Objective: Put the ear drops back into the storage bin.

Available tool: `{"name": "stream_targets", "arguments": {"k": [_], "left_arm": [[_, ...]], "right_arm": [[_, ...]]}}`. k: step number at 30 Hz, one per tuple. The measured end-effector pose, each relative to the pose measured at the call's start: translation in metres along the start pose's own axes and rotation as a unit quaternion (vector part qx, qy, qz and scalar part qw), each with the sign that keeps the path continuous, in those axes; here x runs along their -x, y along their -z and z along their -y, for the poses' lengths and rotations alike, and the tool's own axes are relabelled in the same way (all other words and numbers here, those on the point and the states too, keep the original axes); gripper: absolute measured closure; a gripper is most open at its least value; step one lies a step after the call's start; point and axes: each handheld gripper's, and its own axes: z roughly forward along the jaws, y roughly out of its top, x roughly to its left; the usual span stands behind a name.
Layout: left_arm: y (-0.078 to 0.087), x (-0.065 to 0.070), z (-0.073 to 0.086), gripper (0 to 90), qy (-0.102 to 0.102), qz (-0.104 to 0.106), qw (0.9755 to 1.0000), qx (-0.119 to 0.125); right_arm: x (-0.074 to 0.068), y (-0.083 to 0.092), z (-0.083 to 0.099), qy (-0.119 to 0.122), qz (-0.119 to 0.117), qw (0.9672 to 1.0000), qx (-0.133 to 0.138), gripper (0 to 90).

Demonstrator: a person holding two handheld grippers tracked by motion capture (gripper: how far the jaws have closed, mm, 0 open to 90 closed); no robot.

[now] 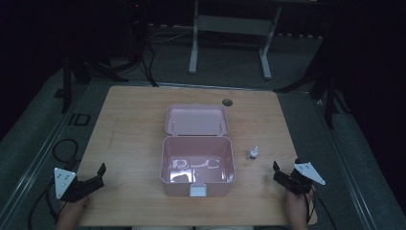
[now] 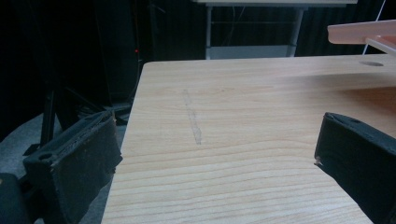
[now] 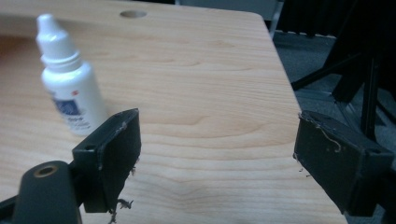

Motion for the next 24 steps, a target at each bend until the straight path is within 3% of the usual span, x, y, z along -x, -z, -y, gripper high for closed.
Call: {"name": "stream_targets", "arguments": {"k": [2, 5, 12, 13, 18, 22, 24], "left_arm": [[0.0, 0.0, 0.0, 0.4, 0.0, 0.001, 1.0, 0.0], [0.0, 0.0, 0.0, 0.4, 0.0, 0.002, 1.0, -0.001], [0.0, 0.0, 0.0, 0.4, 0.0, 0.004, 1.0, -0.001], [0.0, 0.0, 0.0, 0.4, 0.0, 0.004, 1.0, -0.001], [0.0, 0.0, 0.0, 0.4, 0.0, 0.005, 1.0, -0.001], [0.0, -0.001, 0.0, 0.4, 0.001, 0.005, 1.0, -0.002], [0.0, -0.001, 0.0, 0.4, 0.0, 0.006, 1.0, -0.002]], "right_arm": [[-0.004, -0.001, -0.002, 0.016, -0.007, 0.9998, -0.004, 14.5], [-0.006, 0.0, -0.004, 0.02, -0.017, 0.9997, 0.0, 14.5], [-0.003, 0.0, -0.005, 0.005, -0.027, 0.9995, -0.014, 14.3], [0.0, 0.001, -0.008, -0.007, -0.034, 0.9993, -0.017, 13.8], [0.005, -0.001, -0.015, -0.03, -0.046, 0.9972, -0.051, 13.8], [0.01, -0.005, -0.02, -0.043, -0.044, 0.9922, -0.108, 13.2], [0.011, -0.005, -0.02, -0.042, -0.043, 0.9916, -0.115, 13.2]]}}
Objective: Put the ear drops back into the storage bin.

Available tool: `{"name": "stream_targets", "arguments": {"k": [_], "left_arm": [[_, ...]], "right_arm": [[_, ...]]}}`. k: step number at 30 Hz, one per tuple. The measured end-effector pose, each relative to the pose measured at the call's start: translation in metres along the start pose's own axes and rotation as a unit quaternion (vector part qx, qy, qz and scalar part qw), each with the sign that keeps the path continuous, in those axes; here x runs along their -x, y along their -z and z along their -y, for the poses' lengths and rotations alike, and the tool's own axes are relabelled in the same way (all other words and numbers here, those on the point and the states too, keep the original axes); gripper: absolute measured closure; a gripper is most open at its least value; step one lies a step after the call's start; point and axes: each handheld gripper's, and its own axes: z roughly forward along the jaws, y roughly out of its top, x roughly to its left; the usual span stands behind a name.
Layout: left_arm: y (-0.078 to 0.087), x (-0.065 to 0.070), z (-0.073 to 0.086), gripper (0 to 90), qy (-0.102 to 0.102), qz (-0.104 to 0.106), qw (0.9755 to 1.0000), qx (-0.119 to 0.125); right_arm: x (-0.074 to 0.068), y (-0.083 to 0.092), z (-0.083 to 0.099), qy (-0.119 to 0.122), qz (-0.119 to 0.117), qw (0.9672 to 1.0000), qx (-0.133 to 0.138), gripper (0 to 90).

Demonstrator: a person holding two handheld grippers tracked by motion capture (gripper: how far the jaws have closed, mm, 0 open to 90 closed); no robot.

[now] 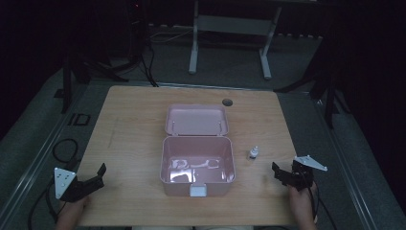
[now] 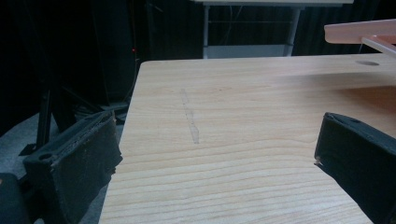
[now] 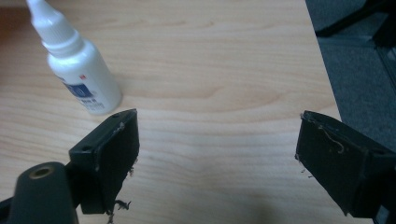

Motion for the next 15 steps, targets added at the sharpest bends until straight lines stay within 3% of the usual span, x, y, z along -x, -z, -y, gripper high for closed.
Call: {"name": "stream_targets", "arguments": {"k": [1, 3, 9, 11, 12, 15], "left_arm": [[0.0, 0.0, 0.0, 0.4, 0.0, 0.0, 1.0, 0.0], [-0.0001, 0.0, -0.0001, 0.4, 0.0, 0.0, 1.0, -0.001], [-0.0001, 0.0001, -0.0001, 0.4, 0.0, 0.0, 1.0, -0.001], [-0.0002, 0.0, -0.0001, 0.4, 0.0, 0.0, 1.0, -0.001], [-0.0002, 0.0, -0.0001, 0.4, 0.0, 0.0, 1.0, -0.001], [-0.0002, 0.0001, -0.0001, 0.4, 0.0, 0.0, 1.0, -0.001]], "right_arm": [[0.0026, 0.0002, -0.0019, 0.009, -0.007, 0.9992, -0.038, 13.0], [0.0045, 0.0007, -0.0024, 0.01, -0.02, 0.9982, -0.056, 11.9], [0.0045, 0.0039, -0.0043, 0.041, -0.027, 0.9934, -0.104, 10.4], [0.0031, 0.0051, -0.0056, 0.057, -0.029, 0.9901, -0.125, 10.3], [0.0008, 0.0067, -0.0073, 0.073, -0.027, 0.9869, -0.141, 10.3], [-0.0028, 0.009, -0.0108, 0.086, -0.029, 0.9817, -0.168, 10.3]]}}
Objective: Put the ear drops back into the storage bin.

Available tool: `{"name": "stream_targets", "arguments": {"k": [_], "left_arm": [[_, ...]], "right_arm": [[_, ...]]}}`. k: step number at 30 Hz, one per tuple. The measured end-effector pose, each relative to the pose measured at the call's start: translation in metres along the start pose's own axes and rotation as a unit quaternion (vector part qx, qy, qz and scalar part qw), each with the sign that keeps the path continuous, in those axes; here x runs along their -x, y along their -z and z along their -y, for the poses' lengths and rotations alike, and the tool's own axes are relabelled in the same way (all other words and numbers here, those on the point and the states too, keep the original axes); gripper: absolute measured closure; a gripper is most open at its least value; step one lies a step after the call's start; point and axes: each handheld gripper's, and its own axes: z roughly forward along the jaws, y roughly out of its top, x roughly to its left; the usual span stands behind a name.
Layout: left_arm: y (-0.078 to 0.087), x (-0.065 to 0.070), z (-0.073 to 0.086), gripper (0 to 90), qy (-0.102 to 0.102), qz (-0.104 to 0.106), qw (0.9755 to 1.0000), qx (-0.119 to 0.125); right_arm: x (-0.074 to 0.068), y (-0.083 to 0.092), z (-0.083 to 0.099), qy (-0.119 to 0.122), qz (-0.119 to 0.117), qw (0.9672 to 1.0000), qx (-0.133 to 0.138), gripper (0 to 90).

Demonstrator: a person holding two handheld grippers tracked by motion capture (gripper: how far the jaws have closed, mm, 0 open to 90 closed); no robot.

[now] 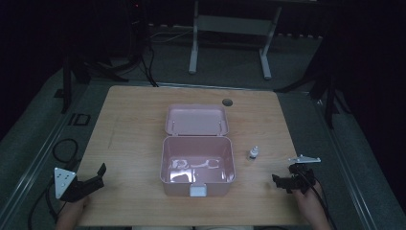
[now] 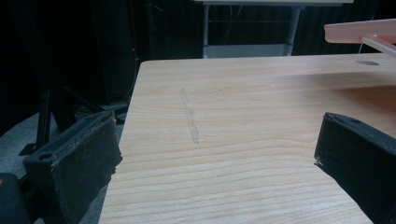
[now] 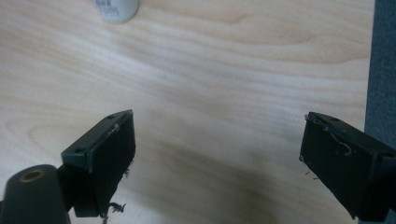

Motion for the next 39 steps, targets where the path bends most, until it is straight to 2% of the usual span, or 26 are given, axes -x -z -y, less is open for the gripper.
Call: {"name": "stream_targets", "arguments": {"k": [5, 8, 12, 16, 17, 20, 22, 24, 26, 29, 33, 39], "left_arm": [[0.0, 0.0, 0.0, 0.4, 0.0, 0.001, 1.0, 0.0], [0.0, 0.0, 0.0, 0.4, 0.0, 0.001, 1.0, 0.0], [0.0, 0.0, 0.0, 0.4, 0.0, 0.001, 1.0, 0.0], [0.0, 0.0, 0.0, 0.4, 0.0, 0.001, 1.0, 0.0], [0.0, 0.0, 0.0, 0.4, 0.001, 0.001, 1.0, 0.0], [0.0, 0.0, 0.0, 0.4, 0.0, 0.0, 1.0, 0.0], [0.0, 0.0, 0.0, 0.4, 0.0, 0.001, 1.0, 0.0], [0.0, 0.0, 0.0, 0.4, 0.001, 0.001, 1.0, 0.0], [0.0, 0.0, 0.0, 0.4, 0.001, 0.001, 1.0, -0.001], [0.0, 0.0, 0.0, 0.4, 0.001, 0.001, 1.0, 0.0], [0.0, 0.0, 0.0, 0.4, 0.001, 0.001, 1.0, -0.001], [0.0, 0.0, 0.0, 0.4, 0.0, 0.001, 1.0, 0.0]], "right_arm": [[-0.006, 0.003, -0.006, 0.019, -0.019, 0.9982, -0.054, 10.2], [-0.01, 0.004, -0.009, 0.035, -0.025, 0.9956, -0.083, 10.3], [-0.014, 0.004, -0.013, 0.058, -0.031, 0.9905, -0.121, 10.3], [-0.016, 0.005, -0.017, 0.08, -0.033, 0.9831, -0.162, 10.3], [-0.017, 0.006, -0.017, 0.087, -0.033, 0.9799, -0.176, 10.3], [-0.018, 0.006, -0.018, 0.095, -0.045, 0.9735, -0.203, 10.3], [-0.019, 0.007, -0.018, 0.109, -0.054, 0.968, -0.219, 10.2], [-0.02, 0.007, -0.019, 0.125, -0.048, 0.9629, -0.235, 10.2], [-0.022, 0.007, -0.019, 0.151, -0.041, 0.9544, -0.254, 10.3], [-0.023, 0.008, -0.022, 0.159, -0.044, 0.9489, -0.269, 10.3], [-0.022, 0.006, -0.028, 0.16, -0.049, 0.9481, -0.271, 10.3], [-0.024, 0.002, -0.037, 0.163, -0.043, 0.9477, -0.271, 10.3]]}}
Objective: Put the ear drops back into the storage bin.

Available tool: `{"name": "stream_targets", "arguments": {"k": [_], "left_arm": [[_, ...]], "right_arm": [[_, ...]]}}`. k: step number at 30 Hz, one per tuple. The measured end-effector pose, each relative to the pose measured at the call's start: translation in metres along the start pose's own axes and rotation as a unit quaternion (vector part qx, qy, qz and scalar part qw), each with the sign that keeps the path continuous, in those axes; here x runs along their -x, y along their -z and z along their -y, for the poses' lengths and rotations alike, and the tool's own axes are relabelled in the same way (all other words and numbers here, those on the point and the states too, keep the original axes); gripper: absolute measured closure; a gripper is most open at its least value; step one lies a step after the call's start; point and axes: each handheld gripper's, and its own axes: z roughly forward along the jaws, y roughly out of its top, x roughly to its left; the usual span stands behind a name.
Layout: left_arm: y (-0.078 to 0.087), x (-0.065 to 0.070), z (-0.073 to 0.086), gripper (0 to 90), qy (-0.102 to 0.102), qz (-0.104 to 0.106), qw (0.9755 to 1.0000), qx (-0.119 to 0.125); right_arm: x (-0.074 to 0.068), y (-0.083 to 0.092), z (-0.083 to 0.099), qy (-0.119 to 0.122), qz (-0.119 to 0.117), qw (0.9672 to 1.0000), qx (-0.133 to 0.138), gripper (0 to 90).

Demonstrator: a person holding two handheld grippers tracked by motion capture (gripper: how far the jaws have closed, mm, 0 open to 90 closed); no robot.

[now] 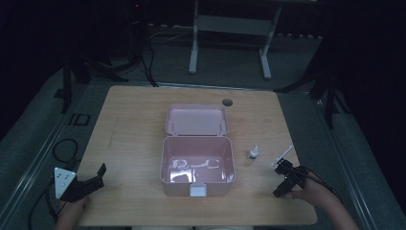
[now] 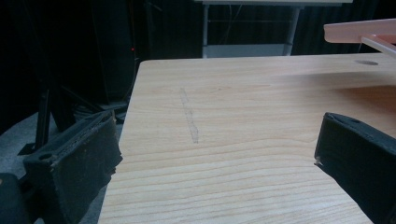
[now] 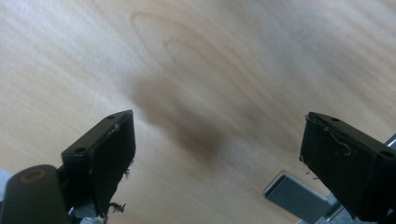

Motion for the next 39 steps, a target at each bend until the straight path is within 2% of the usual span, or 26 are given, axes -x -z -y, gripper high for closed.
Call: {"name": "stream_targets", "arguments": {"k": [6, 19, 30, 39], "left_arm": [[0.0, 0.0, 0.0, 0.4, 0.0, 0.001, 1.0, 0.0], [0.0, 0.0, 0.0, 0.4, 0.0, 0.002, 1.0, -0.001], [0.0, 0.0, 0.0, 0.4, -0.001, 0.003, 1.0, -0.002], [0.0, 0.0, 0.0, 0.4, -0.003, 0.004, 1.0, -0.001]], "right_arm": [[0.008, 0.007, -0.015, -0.006, -0.02, 0.9997, 0.009, 10.3], [0.019, 0.014, -0.06, -0.005, -0.037, 0.9992, 0.013, 11.8], [0.02, 0.013, -0.101, -0.007, -0.049, 0.9987, 0.013, 12.8], [0.019, 0.008, -0.126, -0.011, -0.052, 0.9985, 0.009, 13.8]]}}
